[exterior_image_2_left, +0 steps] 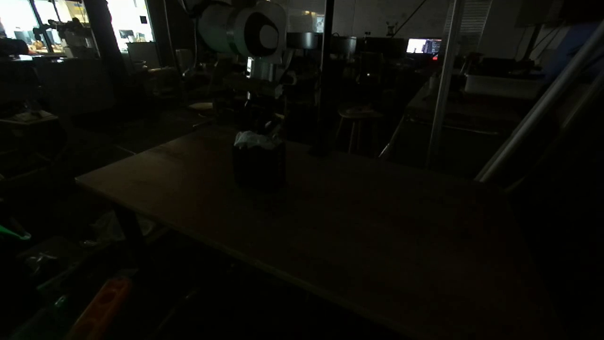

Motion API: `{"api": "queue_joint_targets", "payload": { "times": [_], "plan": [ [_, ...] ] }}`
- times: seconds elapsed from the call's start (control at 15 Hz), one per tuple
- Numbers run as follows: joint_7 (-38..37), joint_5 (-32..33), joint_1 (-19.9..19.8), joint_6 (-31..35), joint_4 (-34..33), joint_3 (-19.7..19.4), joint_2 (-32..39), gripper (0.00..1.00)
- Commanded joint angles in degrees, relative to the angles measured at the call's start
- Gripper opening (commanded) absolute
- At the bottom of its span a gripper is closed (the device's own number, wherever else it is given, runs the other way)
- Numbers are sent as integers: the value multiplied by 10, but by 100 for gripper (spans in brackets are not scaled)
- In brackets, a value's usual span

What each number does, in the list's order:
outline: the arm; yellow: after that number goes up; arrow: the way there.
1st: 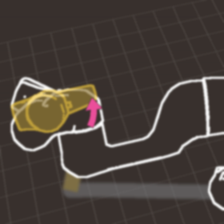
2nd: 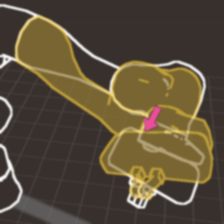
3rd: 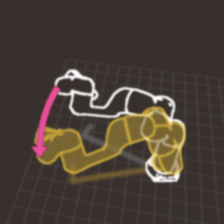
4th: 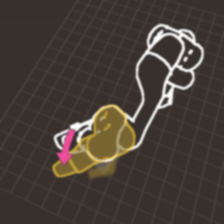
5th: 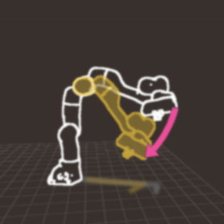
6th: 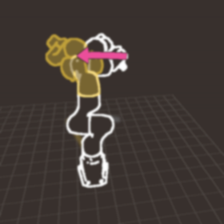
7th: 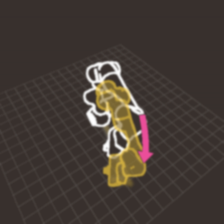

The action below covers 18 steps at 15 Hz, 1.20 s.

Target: Put the towel in the box then remove the towel and fold it.

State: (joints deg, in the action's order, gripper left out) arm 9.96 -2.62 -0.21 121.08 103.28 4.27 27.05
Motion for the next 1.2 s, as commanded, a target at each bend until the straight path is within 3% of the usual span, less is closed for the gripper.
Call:
{"api": "queue_joint_targets", "payload": {
  "times": [0.0, 0.33, 0.87, 0.93, 1.0, 1.13],
  "plan": [
    [29, -41, -6, 16, 19, 17, 25, 3],
    [56, -81, -5, 13, 39, 32, 25, 3],
    [44, -89, 5, 6, 60, 36, -10, 3],
    [40, -85, 7, 5, 64, 35, -17, 9],
    [33, -79, 10, 3, 69, 33, -30, 38],
    [16, -69, 17, -3, 77, 28, -54, 44]
  ]
}}
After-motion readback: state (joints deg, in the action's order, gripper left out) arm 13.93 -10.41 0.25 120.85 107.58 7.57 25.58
